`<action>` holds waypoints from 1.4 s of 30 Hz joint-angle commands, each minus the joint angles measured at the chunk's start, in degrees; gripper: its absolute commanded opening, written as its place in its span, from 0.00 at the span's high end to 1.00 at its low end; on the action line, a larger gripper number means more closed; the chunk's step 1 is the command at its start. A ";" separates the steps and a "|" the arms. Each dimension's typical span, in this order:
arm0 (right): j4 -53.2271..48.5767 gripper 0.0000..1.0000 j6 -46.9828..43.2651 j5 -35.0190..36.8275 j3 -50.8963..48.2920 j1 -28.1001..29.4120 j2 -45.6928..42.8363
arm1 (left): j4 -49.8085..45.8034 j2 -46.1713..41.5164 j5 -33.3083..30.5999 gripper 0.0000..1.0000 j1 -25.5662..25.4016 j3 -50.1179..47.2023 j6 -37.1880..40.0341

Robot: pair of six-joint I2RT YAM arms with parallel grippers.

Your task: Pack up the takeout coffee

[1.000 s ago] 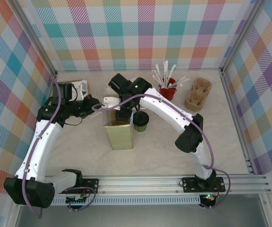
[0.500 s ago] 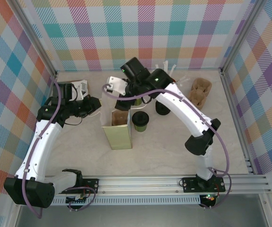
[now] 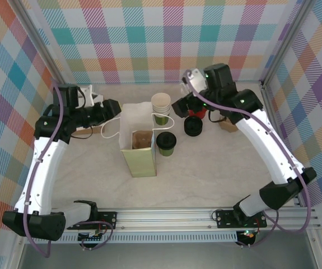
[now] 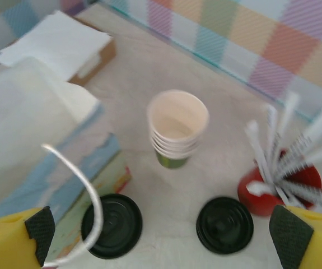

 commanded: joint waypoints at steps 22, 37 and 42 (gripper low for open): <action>10.39 0.00 18.30 -2.09 -27.27 -10.56 -3.72 | -26.02 35.98 -7.09 0.19 -6.02 37.34 60.44; 7.08 0.00 16.04 -2.85 -26.55 -10.79 -2.51 | -31.26 42.95 -14.17 0.69 -9.41 43.89 63.25; 4.53 0.00 15.27 -2.65 -26.41 -10.68 -1.80 | -31.07 40.11 -17.07 0.94 -9.24 41.36 60.29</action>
